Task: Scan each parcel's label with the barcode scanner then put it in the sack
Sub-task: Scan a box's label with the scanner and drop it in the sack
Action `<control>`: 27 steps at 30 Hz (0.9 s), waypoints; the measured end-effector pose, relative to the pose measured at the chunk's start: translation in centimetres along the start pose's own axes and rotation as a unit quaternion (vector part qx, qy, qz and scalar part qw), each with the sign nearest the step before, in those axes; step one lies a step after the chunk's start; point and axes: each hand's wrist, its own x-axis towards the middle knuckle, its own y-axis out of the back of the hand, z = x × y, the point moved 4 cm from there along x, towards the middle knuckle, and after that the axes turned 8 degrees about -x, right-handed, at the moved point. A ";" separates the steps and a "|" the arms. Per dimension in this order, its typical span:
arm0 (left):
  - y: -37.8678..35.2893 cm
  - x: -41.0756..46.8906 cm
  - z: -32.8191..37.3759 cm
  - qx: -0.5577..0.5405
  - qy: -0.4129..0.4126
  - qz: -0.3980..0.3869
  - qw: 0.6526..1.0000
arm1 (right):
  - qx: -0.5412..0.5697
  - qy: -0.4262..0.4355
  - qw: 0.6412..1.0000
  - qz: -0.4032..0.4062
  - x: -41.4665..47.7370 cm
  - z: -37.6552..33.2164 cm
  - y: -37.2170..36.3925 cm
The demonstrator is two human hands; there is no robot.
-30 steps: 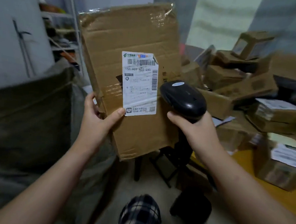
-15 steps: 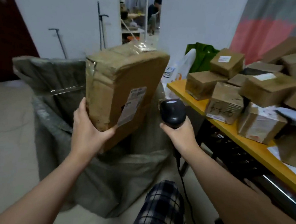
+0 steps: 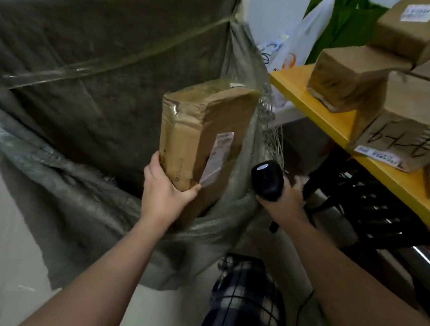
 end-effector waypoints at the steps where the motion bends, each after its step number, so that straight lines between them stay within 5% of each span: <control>1: -0.3 0.0 -0.8 -0.014 0.015 -0.028 0.999 | 0.020 -0.011 1.000 -0.012 0.2 0.8 -0.7; 4: -1.0 -0.5 -2.4 -0.031 0.036 -0.100 0.994 | 0.150 -0.032 0.987 -0.048 -0.1 1.8 -2.9; 7: -1.2 -1.1 -2.7 0.022 0.033 -0.091 0.995 | 0.220 -0.088 0.970 -0.061 -0.6 1.7 -5.1; 10: -1.0 -1.0 -1.7 0.115 0.011 -0.089 0.989 | 0.195 -0.059 0.978 -0.044 -1.4 -0.5 -4.6; 15: -1.8 1.1 -0.5 0.298 0.006 -0.130 0.946 | 0.047 0.121 0.991 0.006 -3.8 -2.8 0.8; 22: -3.6 1.5 -3.5 0.410 0.101 -0.219 0.880 | -0.036 0.085 0.995 -0.036 -5.5 0.0 2.2; 27: -5.7 3.1 -4.5 0.391 0.074 -0.250 0.883 | -0.025 0.094 0.994 -0.051 -5.8 0.1 0.8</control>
